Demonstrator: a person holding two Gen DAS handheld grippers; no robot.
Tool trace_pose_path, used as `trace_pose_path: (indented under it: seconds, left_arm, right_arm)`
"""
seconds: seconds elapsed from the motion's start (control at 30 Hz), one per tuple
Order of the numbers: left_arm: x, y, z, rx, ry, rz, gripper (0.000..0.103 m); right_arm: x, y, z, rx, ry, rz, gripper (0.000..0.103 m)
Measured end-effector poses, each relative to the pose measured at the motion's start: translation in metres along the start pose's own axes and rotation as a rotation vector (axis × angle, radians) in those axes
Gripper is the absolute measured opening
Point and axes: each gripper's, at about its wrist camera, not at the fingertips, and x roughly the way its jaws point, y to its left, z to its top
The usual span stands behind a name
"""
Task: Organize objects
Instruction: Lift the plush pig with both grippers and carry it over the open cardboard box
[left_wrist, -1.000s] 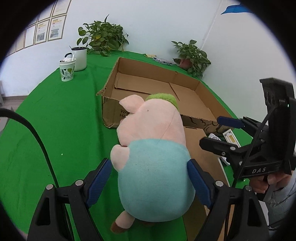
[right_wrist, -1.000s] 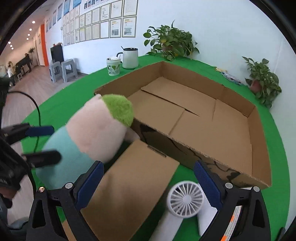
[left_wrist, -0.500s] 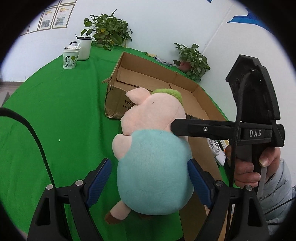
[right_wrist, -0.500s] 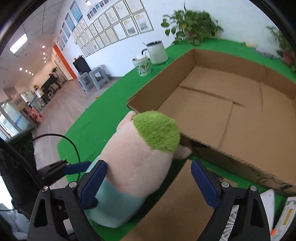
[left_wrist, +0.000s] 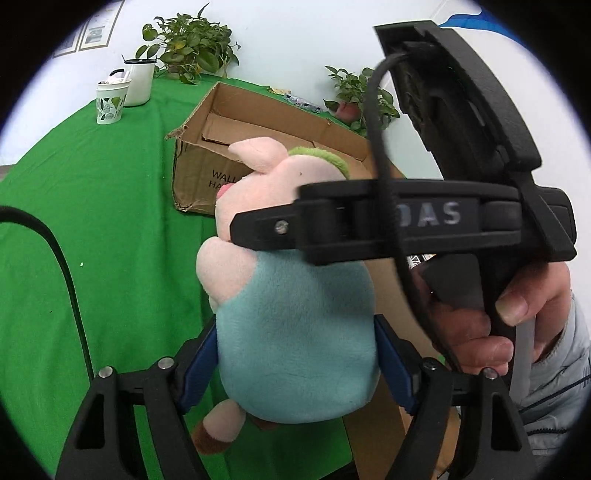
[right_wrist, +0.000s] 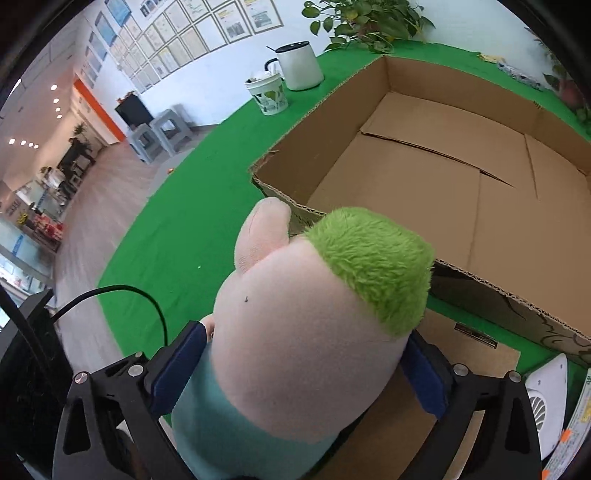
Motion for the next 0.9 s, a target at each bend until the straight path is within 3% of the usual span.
trace_pose_path:
  seconds: [0.27, 0.5, 0.7, 0.9]
  left_arm:
    - [-0.003, -0.007, 0.002, 0.011, -0.016, 0.045, 0.061]
    - [-0.019, -0.034, 0.003, 0.06, -0.053, 0.128, 0.057]
    - [-0.046, -0.074, 0.023, 0.164, -0.148, 0.209, 0.057]
    - [-0.061, -0.117, 0.064, 0.289, -0.255, 0.23, 0.057]
  right_arm:
    - [0.006, 0.005, -0.002, -0.001, -0.016, -0.058, 0.089]
    - [-0.014, -0.003, -0.007, 0.024, -0.078, 0.022, 0.081]
    - [-0.072, 0.003, -0.003, -0.005, -0.236, 0.071, 0.08]
    - [-0.148, -0.003, 0.017, -0.038, -0.43, 0.063, 0.08]
